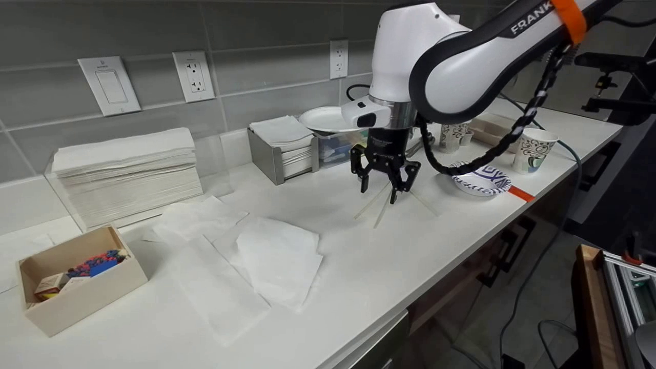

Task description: Pick up the stick and put it in the cup

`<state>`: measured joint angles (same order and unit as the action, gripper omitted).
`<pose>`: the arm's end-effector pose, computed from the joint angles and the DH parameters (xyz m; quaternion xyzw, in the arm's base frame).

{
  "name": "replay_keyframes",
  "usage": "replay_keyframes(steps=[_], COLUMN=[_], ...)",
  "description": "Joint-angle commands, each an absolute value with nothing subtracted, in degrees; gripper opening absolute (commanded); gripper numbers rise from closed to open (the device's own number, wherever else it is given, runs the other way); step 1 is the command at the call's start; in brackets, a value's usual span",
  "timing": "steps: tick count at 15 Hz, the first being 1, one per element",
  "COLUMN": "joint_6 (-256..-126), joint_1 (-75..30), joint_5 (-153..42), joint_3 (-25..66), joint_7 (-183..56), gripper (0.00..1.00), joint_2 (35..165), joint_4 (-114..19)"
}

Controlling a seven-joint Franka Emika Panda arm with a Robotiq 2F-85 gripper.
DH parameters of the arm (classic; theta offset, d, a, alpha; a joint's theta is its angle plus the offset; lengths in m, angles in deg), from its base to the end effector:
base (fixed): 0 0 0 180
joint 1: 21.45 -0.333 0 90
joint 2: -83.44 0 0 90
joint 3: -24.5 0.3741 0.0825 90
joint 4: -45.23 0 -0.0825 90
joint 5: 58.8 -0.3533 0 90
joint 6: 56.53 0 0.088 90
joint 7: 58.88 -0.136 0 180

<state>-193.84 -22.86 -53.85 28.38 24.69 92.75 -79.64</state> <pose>0.5461 0.0473 0.3710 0.6921 0.7209 0.0058 0.0366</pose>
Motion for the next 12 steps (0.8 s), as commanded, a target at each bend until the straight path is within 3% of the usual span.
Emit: replay_keyframes(steps=[1, 12], joint_6=[-198.9, -198.6], joint_1=[-22.3, -21.0], joint_5=[-51.5, -50.4], joint_3=[28.3, 29.2], joint_7=[25.2, 25.2], gripper=[1.0, 1.0], joint_2=[98.9, 106.3], joint_4=[-76.5, -70.5])
